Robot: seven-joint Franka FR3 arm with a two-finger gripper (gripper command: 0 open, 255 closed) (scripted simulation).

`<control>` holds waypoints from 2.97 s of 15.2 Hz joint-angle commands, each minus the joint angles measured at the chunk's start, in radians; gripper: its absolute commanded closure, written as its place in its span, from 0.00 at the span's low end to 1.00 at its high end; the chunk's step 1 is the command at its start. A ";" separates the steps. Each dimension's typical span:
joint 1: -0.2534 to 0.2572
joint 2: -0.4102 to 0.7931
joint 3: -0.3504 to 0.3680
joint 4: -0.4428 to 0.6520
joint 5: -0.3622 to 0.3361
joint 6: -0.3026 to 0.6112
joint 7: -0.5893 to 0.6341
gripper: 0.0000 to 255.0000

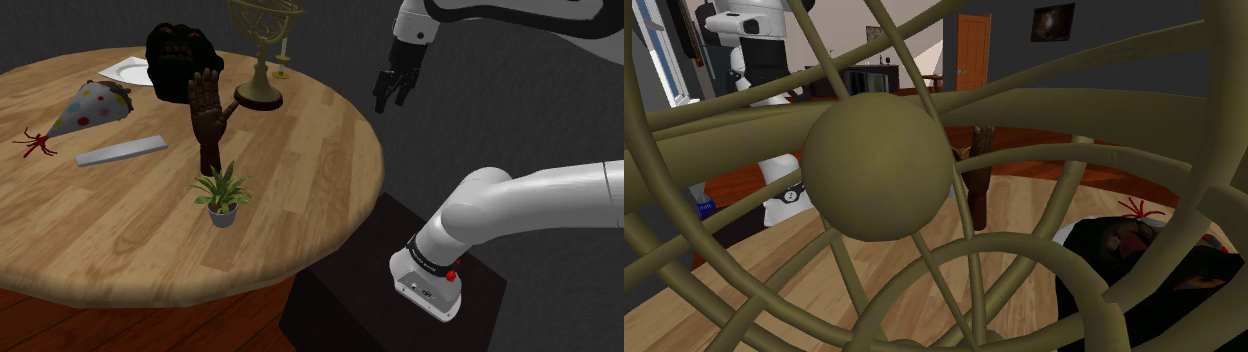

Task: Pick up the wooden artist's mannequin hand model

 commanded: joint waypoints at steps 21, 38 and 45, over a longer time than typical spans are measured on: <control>0.175 0.767 0.002 0.633 0.329 0.000 -0.283 0.00; 0.216 1.173 0.077 1.093 0.462 -0.117 -0.371 0.00; 0.217 1.170 0.077 1.069 0.462 -0.097 -0.379 1.00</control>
